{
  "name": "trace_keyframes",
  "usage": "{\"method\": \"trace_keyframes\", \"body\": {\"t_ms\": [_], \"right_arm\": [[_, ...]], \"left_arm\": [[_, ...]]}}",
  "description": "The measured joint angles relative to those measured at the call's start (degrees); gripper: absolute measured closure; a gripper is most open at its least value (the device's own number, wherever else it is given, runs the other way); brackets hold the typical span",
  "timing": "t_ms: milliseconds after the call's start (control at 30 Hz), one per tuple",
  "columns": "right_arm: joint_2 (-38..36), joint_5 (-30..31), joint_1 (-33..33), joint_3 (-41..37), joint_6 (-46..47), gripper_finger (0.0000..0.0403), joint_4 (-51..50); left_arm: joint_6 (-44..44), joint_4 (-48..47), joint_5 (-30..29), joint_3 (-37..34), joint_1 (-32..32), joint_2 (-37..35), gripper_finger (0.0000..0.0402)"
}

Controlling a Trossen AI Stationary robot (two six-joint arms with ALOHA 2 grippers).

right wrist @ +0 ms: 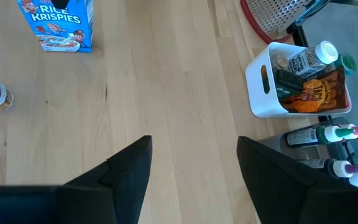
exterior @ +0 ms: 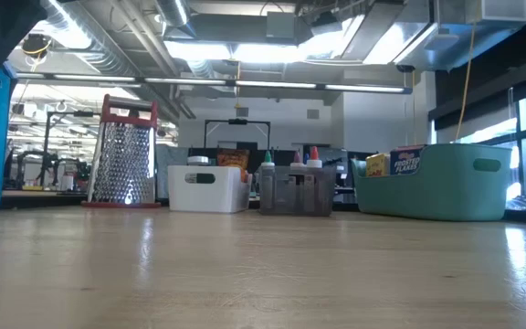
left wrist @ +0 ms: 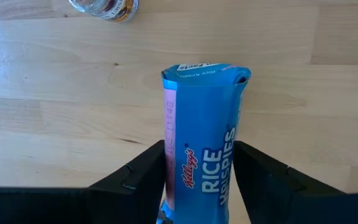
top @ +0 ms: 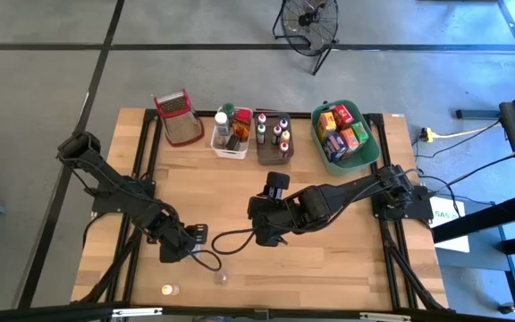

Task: Pick & Place Kitchen Items
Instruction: Put the light blue cereal box into the green bin

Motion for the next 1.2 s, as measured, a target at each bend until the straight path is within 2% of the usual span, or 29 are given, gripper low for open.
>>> {"method": "trace_keyframes", "body": {"t_ms": [533, 667, 967, 1100, 1200], "right_arm": [[0.0, 0.2, 0.0, 0.0, 0.0, 0.0165, 0.5], [0.0, 0.2, 0.0, 0.0, 0.0, 0.0165, 0.5], [0.0, 0.2, 0.0, 0.0, 0.0, 0.0165, 1.6], [0.0, -0.2, 0.0, 0.0, 0.0, 0.0165, 1.9], [0.0, -2.8, 0.0, 0.0, 0.0, 0.0165, 2.0]], "left_arm": [[-0.1, 0.0, -0.4, 0.0, 0.0, 0.0, 0.0262], [-1.1, -0.2, -2.2, 0.1, 0.0, 0.0, 0.0263], [-3.9, -7.8, -5.1, 8.3, 0.0, 0.0, 0.0263], [-6.6, -10.7, -10.1, 12.1, 0.2, 0.0, 0.0263], [-11.7, -12.1, -13.3, 15.5, 1.4, 0.0, 0.0263]]}}
